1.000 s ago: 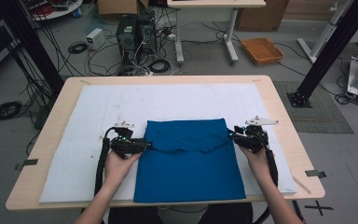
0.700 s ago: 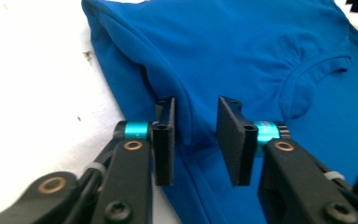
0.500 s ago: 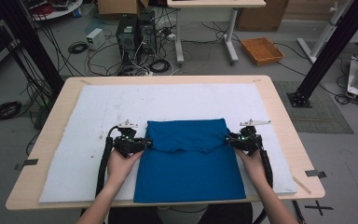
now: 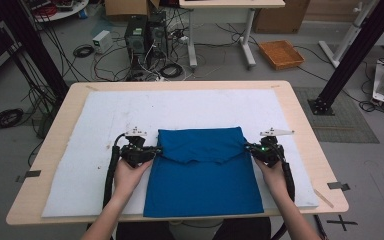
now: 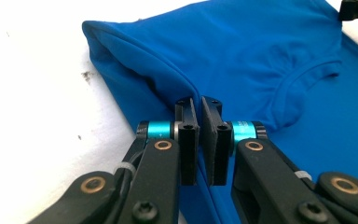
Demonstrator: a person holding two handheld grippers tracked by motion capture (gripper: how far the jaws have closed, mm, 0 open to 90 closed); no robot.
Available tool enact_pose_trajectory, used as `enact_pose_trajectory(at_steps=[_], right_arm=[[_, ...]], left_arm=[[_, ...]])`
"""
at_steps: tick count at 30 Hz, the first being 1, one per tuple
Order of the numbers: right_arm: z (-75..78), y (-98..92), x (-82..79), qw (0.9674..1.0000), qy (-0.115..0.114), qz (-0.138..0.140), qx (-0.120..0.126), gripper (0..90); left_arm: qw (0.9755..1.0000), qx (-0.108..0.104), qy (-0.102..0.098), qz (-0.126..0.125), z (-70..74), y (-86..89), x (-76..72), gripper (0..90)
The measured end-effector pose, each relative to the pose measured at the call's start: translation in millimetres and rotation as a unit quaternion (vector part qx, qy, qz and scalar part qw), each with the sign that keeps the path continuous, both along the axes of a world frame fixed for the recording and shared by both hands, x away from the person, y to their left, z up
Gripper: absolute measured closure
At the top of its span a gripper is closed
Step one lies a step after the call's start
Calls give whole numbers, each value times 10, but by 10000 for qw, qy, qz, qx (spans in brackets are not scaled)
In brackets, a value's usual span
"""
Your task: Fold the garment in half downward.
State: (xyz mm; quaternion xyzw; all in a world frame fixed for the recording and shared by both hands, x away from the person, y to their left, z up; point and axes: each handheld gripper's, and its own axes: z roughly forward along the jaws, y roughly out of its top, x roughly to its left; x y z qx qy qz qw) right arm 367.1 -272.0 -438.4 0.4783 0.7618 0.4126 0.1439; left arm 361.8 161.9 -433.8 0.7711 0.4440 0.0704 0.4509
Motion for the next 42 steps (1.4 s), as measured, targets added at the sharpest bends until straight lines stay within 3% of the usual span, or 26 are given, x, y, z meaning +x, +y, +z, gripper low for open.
enact_pose_trajectory(at_steps=[4,7,12,18,24,29,38,42], right_arm=[[6,-20,-7,10000,-4,0,46,898],[0,-20,-2,10000,-8,20,43,878],[-2,-27,-1,10000,3,5,38,871],[-24,-49,10,10000,88,-22,38,828],[-36,-73,14,9999,116,-80,56,774],[-52,-113,15,9998,163,-122,91,775],[-79,-32,32,9994,312,-22,125,758],[-95,9,42,9995,309,31,48,847]], left_arm=[[10000,24,-33,12,43,6,5,848],[10000,-23,41,26,42,-1,18,776],[9999,-41,125,86,29,-2,32,732],[9995,99,266,149,-16,-18,58,719],[9988,314,360,138,-49,-40,74,726],[9993,248,259,94,-34,-52,59,840],[9996,178,221,46,-24,-53,56,850],[9997,160,184,7,-15,-48,51,850]])
